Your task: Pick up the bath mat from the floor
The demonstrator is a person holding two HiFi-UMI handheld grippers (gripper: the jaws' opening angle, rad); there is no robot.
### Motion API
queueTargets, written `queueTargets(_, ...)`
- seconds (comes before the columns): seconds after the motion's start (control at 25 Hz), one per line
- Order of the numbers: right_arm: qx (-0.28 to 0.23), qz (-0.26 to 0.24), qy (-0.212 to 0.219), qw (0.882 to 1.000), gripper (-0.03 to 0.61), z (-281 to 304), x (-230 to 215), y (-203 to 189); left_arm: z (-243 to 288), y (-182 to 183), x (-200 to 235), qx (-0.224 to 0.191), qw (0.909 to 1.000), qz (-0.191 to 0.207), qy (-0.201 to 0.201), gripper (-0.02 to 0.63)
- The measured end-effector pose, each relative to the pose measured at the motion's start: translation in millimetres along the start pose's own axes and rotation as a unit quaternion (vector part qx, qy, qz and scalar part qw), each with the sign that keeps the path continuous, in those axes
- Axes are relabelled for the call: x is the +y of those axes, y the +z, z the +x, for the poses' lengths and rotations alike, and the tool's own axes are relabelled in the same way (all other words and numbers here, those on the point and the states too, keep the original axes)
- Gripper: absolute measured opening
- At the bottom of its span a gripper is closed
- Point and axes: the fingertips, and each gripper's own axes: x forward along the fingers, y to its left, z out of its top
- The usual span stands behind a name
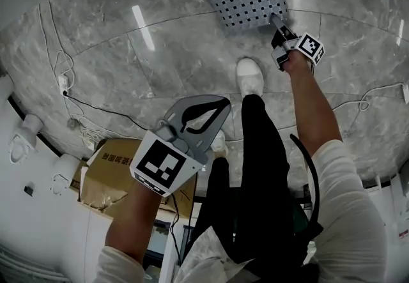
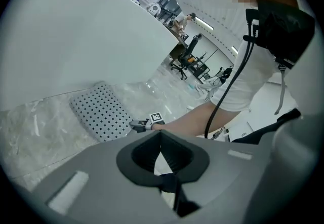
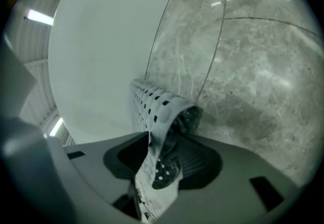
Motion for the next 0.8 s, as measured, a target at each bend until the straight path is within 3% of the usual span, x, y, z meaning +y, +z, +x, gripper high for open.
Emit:
queueTargets(0.12, -0.020, 0.011, 0.038, 0.999, 0.155, 5.7, 15.9, 9.7, 1.4, -2.2, 3.0, -0.007, 0.9998, 0.017, -0.002, 0.006)
queueTargets(0.24, -0.017, 0.015, 0.066, 0.998, 0.155, 17.6, 28.7, 13.3, 2.8, -1.6, 2.6, -0.004, 1.0000, -0.004, -0.001, 0.006)
queueTargets(0.32, -0.017, 0.008, 0.065, 0.998, 0.143, 27.5, 35.2, 19.2, 3.5, 3.8, 4.6, -0.009, 0.9999, -0.011, -0.003, 0.006)
queueTargets(0.44, -0.028, 0.003, 0.070, 0.997, 0.032, 27.1, 48.5, 19.8, 0.3, 7.6, 4.4, -0.013, 0.9999, -0.010, -0.004, 0.006)
queueTargets(0.6, -0.038, -0.002, 0.094, 0.995, 0.020, 16.7, 75.3, 21.4, -5.4, 17.2, -0.5, -0.023, 0.9997, -0.012, -0.004, 0.006)
queueTargets(0.8, -0.042, 0.001, 0.087, 0.995, 0.017, 4.5, 114.6, 21.2, -20.5, 44.5, -16.4, -0.048, 0.9988, 0.010, -0.008, 0.006)
